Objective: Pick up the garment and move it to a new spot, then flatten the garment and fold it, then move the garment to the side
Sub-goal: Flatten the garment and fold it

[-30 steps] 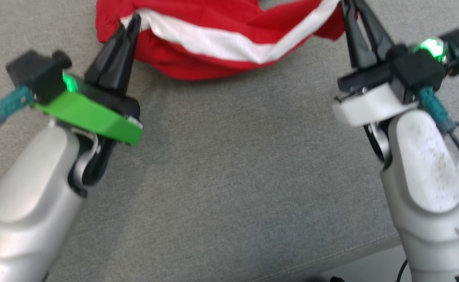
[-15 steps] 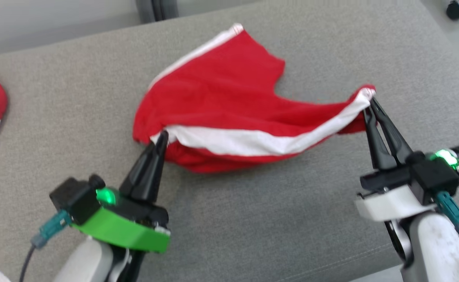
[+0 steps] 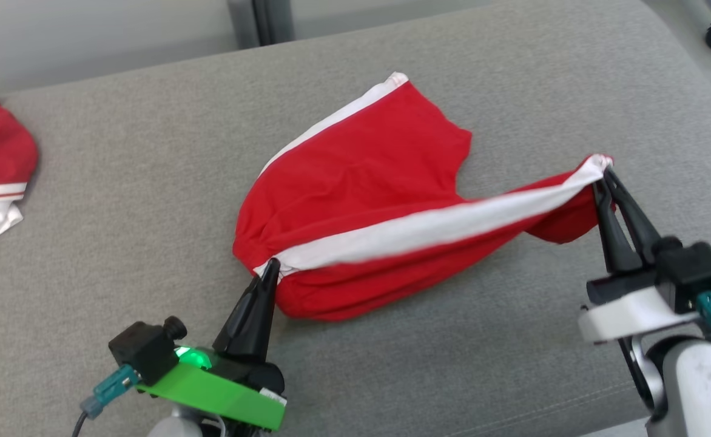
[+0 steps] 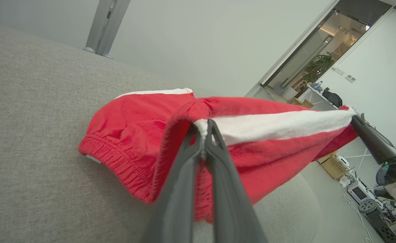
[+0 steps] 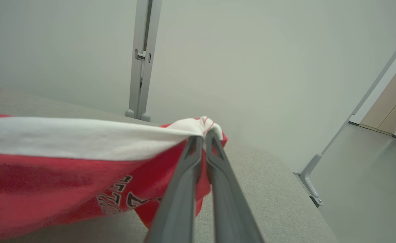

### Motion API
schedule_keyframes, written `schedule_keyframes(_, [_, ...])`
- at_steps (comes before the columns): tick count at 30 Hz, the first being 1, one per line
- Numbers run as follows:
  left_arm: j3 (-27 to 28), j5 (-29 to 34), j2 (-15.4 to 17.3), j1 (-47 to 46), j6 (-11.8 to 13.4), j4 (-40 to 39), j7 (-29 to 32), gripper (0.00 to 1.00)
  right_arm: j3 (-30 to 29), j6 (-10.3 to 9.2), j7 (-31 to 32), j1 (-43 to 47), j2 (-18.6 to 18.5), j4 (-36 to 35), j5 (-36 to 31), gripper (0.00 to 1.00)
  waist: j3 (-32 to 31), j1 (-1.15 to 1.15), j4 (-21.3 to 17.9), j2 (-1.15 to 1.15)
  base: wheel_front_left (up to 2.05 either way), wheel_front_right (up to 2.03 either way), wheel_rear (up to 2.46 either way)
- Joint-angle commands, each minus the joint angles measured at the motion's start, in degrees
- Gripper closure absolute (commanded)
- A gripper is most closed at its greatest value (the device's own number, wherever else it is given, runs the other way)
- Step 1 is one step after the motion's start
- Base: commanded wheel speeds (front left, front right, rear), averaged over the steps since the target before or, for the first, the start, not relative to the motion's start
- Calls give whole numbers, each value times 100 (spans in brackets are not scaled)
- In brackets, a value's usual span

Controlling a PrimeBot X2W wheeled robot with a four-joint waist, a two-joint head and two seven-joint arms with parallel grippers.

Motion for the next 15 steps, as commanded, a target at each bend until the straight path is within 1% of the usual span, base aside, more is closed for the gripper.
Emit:
schedule_keyframes(1, [19, -92, -37, -162, 8, 112, 27, 100, -15, -6, 22, -220, -34, 156, 52, 100, 273, 0, 272, 0, 0, 0, 0])
schedule_keyframes(6, [13, -262, -281, -609, -24, 584, 65, 100, 110, -7, 156, -998, -400, 964, -29, 100, 565, 0, 574, 0, 0, 0, 0])
schedule_keyframes(7, [1, -269, -327, -752, -34, 694, 68, 100, 149, -7, 165, -1230, -399, 1153, 71, 100, 619, 0, 642, 0, 0, 0, 0])
schedule_keyframes(8, [3, -340, -390, -853, -34, 793, 76, 100, 191, -6, 209, -1393, -423, 1334, 150, 100, 663, 0, 703, 0, 0, 0, 0])
schedule_keyframes(10, [12, -548, -544, -1065, -45, 1023, 147, 100, 282, -8, 282, -1781, -628, 1672, 87, 100, 768, 0, 822, 0, 0, 0, 0])
schedule_keyframes(12, [67, -716, -647, -1326, -57, 1251, 215, 100, 426, -7, 332, -2200, -701, 2076, 124, 100, 874, 0, 906, 0, 0, 0, 0])
schedule_keyframes(15, [24, -824, -706, -1682, -72, 1575, 259, 100, 528, -7, 359, -2845, -773, 2784, 287, 100, 1015, 0, 1026, 0, 0, 0, 0])
